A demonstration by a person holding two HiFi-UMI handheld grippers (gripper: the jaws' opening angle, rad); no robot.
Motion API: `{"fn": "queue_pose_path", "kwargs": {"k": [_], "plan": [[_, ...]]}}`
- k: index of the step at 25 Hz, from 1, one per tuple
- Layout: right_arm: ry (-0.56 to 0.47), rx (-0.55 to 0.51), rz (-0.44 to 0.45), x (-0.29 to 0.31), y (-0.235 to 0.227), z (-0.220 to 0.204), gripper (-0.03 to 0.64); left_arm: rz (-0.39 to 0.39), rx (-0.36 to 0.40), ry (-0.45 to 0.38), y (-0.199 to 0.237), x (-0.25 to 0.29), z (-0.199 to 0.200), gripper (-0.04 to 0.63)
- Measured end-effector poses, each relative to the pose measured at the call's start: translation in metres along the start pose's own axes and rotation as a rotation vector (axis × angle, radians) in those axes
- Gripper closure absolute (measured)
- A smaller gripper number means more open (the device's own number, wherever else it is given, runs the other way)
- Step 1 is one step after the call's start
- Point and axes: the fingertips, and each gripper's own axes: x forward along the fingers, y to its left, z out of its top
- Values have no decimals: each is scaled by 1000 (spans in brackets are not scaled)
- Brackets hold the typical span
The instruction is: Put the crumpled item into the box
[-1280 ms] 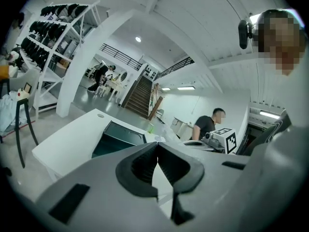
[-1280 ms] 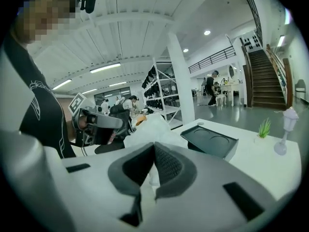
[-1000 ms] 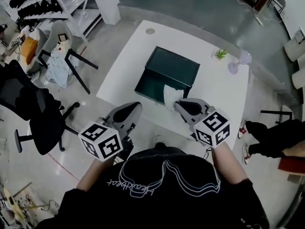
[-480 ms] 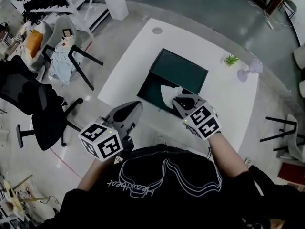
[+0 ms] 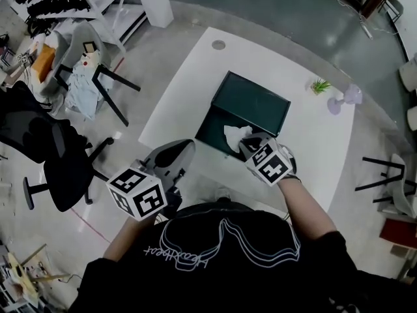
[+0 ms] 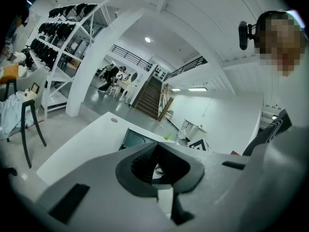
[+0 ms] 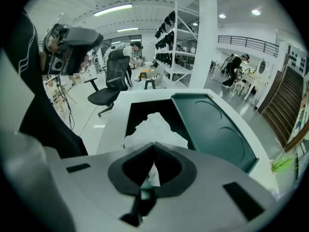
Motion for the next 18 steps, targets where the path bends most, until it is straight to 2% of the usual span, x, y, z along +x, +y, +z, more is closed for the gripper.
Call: {"fn": "queue_pose_path", "kwargs": {"k": [4,10,18], "plan": [[105,-27,-14,14,-2,-9,612,2,-13,5,8,-5,0,591],[202,-28,-10,30,-3,-19,611,10,-19,1,20,-14,1,591],[239,-20,3,38,0,-22,573,17,-31,-26,38,-25,8,591]]}}
